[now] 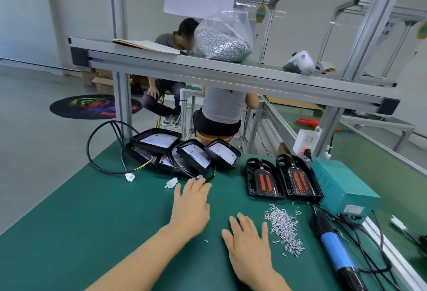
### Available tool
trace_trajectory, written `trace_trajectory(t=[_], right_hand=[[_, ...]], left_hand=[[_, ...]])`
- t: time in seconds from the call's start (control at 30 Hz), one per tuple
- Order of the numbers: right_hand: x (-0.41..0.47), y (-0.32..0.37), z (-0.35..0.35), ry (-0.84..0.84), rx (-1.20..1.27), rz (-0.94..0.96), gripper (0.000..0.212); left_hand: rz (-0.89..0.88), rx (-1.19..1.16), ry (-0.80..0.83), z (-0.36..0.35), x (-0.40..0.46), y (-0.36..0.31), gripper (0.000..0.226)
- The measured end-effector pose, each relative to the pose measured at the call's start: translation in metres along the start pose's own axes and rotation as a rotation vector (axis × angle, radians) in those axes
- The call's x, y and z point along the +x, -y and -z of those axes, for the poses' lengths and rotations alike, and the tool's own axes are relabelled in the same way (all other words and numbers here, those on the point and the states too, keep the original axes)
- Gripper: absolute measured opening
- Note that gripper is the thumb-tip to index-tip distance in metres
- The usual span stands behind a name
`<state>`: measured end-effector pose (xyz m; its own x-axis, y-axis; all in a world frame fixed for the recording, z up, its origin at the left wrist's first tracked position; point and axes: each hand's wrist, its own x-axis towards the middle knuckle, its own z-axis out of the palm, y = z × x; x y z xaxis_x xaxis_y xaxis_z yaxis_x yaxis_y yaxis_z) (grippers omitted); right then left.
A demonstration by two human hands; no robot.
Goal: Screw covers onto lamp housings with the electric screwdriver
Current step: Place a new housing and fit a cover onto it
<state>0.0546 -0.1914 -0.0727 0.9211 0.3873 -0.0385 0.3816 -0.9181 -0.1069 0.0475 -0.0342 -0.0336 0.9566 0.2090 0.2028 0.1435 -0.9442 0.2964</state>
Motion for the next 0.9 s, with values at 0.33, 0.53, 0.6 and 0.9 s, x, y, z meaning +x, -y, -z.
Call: trace_trajectory(t=[0.33,0.53,0.6,0.9], right_hand=[[-0.001,0.006,-0.007,-0.378,-0.1,0.077,0.078],[0.007,0.001,-0.013,-0.367,-0.107,0.125,0.091],[0.008,0.001,-0.014,-0.344,0.015,0.169,0.086],[0.025,0.004,-0.02,-0.586,0.016,0.215,0.055]], left_hand=[[0.146,0.277,-0.356,0.05,0.066,0.1,0.063],[0.099,0.538,-0.194,0.063,0.093,0.14,0.046],[0.057,0.609,-0.166,0.065,0.098,0.144,0.029],[-0.254,0.657,-0.357,0.097,0.095,0.15,0.039]])
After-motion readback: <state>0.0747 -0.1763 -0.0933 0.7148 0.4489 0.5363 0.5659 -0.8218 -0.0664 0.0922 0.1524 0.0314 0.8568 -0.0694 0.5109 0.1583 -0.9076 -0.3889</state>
